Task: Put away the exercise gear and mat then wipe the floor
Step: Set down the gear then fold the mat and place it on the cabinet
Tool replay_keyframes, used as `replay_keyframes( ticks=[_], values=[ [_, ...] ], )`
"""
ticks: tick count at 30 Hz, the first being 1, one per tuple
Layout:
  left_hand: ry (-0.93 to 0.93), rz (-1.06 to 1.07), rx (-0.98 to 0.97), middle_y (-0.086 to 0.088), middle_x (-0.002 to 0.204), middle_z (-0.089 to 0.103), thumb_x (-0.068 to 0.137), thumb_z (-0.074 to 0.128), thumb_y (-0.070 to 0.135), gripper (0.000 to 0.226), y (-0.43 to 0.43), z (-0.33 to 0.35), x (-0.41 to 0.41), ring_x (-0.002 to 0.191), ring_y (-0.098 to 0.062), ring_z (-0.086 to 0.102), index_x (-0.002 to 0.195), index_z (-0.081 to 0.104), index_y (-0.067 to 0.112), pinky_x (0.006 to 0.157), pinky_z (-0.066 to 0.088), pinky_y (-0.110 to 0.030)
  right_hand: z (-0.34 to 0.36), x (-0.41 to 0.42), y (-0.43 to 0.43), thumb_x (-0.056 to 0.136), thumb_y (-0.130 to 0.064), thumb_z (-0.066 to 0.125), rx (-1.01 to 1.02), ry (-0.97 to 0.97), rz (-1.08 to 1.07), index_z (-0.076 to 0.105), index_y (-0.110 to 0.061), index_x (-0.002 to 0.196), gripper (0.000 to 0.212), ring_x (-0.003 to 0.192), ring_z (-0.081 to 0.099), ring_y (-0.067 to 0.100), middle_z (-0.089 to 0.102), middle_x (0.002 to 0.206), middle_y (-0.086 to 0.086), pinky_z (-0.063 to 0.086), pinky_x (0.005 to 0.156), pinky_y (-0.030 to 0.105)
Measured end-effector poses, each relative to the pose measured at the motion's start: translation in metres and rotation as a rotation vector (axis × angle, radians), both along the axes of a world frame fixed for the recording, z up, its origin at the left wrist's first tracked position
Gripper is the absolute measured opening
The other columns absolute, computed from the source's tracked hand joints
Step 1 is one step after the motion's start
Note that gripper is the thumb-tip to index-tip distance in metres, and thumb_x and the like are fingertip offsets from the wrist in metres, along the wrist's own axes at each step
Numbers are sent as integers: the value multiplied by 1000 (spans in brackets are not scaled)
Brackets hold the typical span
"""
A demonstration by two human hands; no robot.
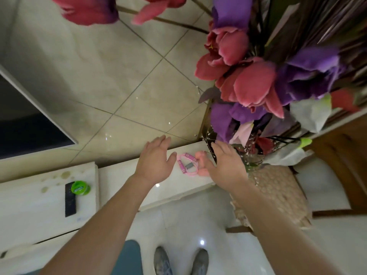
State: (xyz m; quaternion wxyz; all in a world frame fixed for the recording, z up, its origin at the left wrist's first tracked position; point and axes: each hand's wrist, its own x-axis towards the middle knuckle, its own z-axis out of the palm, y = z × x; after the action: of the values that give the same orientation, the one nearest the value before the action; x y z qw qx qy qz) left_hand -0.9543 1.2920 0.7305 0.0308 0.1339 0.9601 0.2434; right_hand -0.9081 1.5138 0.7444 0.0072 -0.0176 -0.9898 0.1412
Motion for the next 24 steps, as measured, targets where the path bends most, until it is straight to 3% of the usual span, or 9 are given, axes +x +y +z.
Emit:
replay_keyframes(
  ticks=[9,16,20,24],
  values=[
    [70,-67,-97,-14,149,45,94,37,36,55,-6,45,50,140,-30,37,142,47,10,116,27,-48,47,51,2,96,-32,44,47,-5,15,45,-8,141,52,141,30,27,43,148,11,19,118,37],
    [62,18,-154,-9,150,45,93,30,38,57,-6,63,108,141,-29,35,142,47,14,116,26,-48,61,96,3,97,-32,42,31,37,92,51,-6,136,48,135,40,29,51,141,12,26,115,38],
    [49,87,-150,-12,150,45,94,29,38,58,-4,70,156,141,-32,36,142,48,12,118,24,-46,68,131,7,92,-34,34,30,81,171,59,-6,122,49,125,47,30,59,128,12,36,107,41],
    [83,149,-132,-16,143,51,93,26,41,61,-9,77,203,133,-35,45,136,54,6,113,33,-45,76,158,6,92,-41,23,26,73,238,60,-9,119,56,120,49,28,60,123,8,38,106,41]
  ],
)
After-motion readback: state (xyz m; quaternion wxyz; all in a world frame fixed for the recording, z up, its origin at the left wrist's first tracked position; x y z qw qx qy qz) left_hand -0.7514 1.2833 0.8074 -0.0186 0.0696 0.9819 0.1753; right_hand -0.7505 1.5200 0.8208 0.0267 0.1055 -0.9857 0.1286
